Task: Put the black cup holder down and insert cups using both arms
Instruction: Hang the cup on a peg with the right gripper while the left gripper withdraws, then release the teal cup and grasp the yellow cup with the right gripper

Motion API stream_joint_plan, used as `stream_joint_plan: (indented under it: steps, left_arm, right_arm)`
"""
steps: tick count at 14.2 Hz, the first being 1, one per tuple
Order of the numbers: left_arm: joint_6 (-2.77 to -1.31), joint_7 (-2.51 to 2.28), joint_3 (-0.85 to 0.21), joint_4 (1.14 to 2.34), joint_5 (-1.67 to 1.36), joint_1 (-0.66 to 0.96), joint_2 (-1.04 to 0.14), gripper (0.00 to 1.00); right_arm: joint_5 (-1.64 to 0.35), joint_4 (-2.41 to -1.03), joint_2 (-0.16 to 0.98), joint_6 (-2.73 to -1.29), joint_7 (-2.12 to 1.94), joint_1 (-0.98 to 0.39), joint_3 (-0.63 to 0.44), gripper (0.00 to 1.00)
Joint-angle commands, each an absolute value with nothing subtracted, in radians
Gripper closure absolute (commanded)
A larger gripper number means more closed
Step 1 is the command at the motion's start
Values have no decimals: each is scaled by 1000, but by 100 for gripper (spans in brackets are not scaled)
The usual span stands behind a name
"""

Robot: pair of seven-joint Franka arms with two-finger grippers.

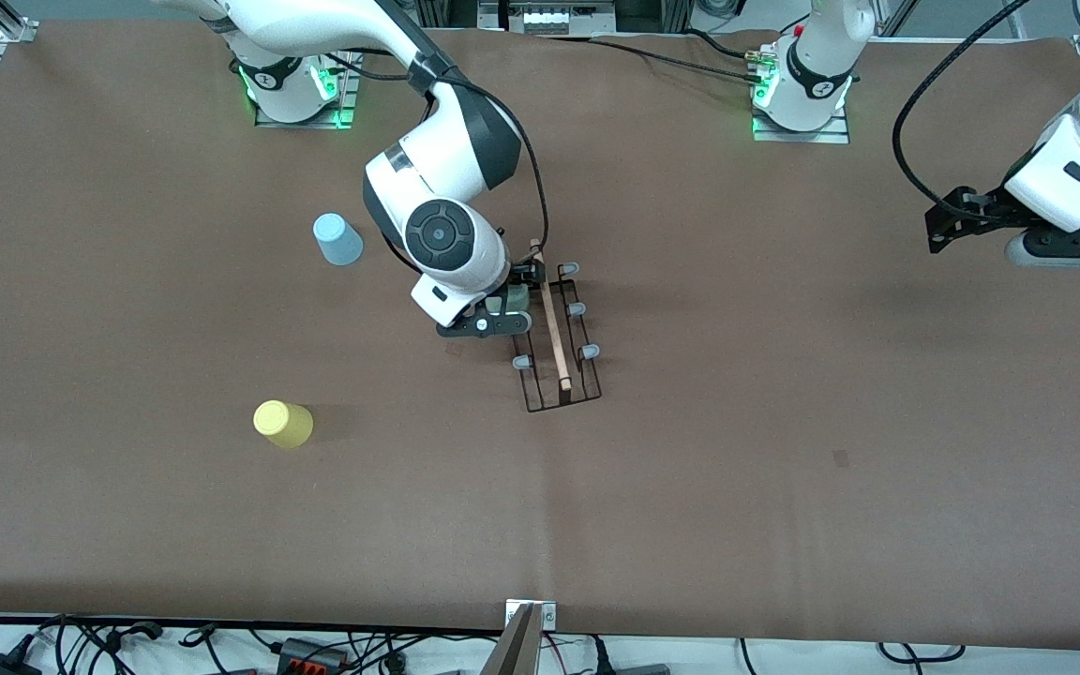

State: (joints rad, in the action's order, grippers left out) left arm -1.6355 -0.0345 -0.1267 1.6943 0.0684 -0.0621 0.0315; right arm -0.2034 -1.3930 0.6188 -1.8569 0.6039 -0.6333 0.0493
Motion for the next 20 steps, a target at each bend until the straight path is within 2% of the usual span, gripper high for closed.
stream_joint_plan:
  steps: [1, 3, 5, 7, 10, 15, 20]
  left_arm:
    - [-1560, -3, -80, 1646, -12, -61, 58, 0]
    - [-1503, 9, -75, 1588, -43, -63, 57, 0]
    - [-1483, 21, -80, 1580, -41, -71, 67, 0]
    - [-1497, 41, -71, 1583, -41, -74, 52, 0]
    - [-1502, 40, -80, 1588, -49, -77, 45, 0]
    - [-1526, 40, -77, 1592, -35, -75, 34, 0]
    - [-1535, 41, -72, 1588, -35, -75, 17, 0]
  right_arm:
    - [-189, -1358, 581, -1818, 684, -626, 31, 0]
    - [-190, -1327, 571, -1786, 692, -588, -44, 0]
    - [-189, -1318, 575, -1798, 692, -539, -124, 0]
    - [-164, -1313, 627, -1874, 680, -496, -193, 0]
    - [-127, -1312, 669, -1957, 609, -411, -201, 0]
    - [-141, -1316, 736, -1965, 249, -286, -198, 0]
    - [-146, -1316, 793, -1971, 169, -265, -196, 0]
